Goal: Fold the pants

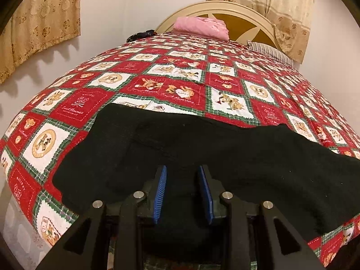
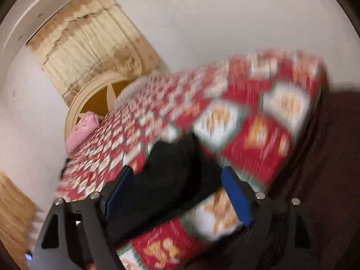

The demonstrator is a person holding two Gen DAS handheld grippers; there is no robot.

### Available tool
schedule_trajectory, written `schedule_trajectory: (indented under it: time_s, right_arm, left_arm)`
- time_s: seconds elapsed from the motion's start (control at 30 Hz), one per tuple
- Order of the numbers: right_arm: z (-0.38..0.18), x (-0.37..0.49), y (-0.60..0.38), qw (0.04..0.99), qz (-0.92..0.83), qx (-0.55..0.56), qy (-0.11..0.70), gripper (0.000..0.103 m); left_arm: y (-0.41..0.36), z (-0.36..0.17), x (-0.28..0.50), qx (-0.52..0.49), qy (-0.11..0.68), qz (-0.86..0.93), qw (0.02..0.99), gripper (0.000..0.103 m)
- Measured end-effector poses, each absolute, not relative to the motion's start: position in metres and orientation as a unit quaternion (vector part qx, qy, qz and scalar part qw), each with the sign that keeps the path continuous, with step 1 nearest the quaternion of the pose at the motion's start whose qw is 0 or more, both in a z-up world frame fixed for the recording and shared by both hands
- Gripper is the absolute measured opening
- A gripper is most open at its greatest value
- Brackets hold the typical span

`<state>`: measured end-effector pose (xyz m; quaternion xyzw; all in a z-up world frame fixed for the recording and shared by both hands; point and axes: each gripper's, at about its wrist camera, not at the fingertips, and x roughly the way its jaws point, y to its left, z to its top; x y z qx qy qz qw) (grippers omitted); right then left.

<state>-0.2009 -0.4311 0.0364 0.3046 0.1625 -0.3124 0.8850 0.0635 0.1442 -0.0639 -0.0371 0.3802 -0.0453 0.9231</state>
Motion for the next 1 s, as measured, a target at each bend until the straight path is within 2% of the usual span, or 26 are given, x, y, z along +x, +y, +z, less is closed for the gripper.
schedule_trajectory:
  time_s: [0.07, 0.1, 0.13, 0.23, 0.4, 0.43, 0.47, 0.5, 0.63, 0.87, 0.93, 1.0]
  right_arm:
    - [0.058, -0.177, -0.426, 0.898, -0.333, 0.223, 0.18, 0.067]
    - [0.063, -0.164, -0.426, 0.905, -0.327, 0.194, 0.193, 0.052]
    - [0.067, -0.152, -0.427, 0.91, -0.315, 0.169, 0.21, 0.048]
    - [0.067, -0.1, -0.443, 0.912, -0.286, 0.113, 0.273, 0.048]
    - [0.037, -0.054, -0.484, 0.893, -0.229, 0.154, 0.355, 0.049]
    - [0.028, -0.057, -0.484, 0.887, -0.223, 0.157, 0.374, 0.044]
    - [0.02, -0.061, -0.48, 0.879, -0.221, 0.151, 0.396, 0.033]
    - [0.014, -0.059, -0.475, 0.874, -0.219, 0.139, 0.411, 0.005]
    - [0.025, -0.077, -0.456, 0.897, -0.197, 0.141, 0.37, 0.005]
    - [0.052, -0.161, -0.478, 0.914, -0.255, 0.281, 0.145, 0.005]
    - [0.043, -0.16, -0.486, 0.906, -0.267, 0.292, 0.15, 0.008]
    - [0.021, -0.149, -0.498, 0.891, -0.256, 0.319, 0.199, 0.01]
  left_arm:
    - [0.139, -0.064, 0.063, -0.024, 0.38, -0.036, 0.924, 0.033]
    - [0.138, -0.063, 0.064, -0.018, 0.381, -0.033, 0.924, 0.033]
    - [0.136, -0.063, 0.064, -0.012, 0.381, -0.029, 0.924, 0.034]
    - [0.137, -0.063, 0.066, -0.016, 0.382, -0.023, 0.924, 0.035]
    - [0.138, -0.064, 0.063, -0.024, 0.377, -0.019, 0.926, 0.036]
    - [0.137, -0.064, 0.063, -0.022, 0.376, -0.018, 0.926, 0.036]
    - [0.136, -0.064, 0.063, -0.021, 0.375, -0.018, 0.927, 0.036]
    - [0.136, -0.064, 0.063, -0.019, 0.374, -0.018, 0.927, 0.036]
    - [0.137, -0.064, 0.064, -0.02, 0.374, -0.022, 0.927, 0.037]
    - [0.136, -0.064, 0.064, -0.023, 0.371, -0.017, 0.928, 0.037]
    - [0.135, -0.064, 0.064, -0.023, 0.372, -0.015, 0.928, 0.037]
    - [0.135, -0.063, 0.064, -0.023, 0.374, -0.013, 0.927, 0.037]
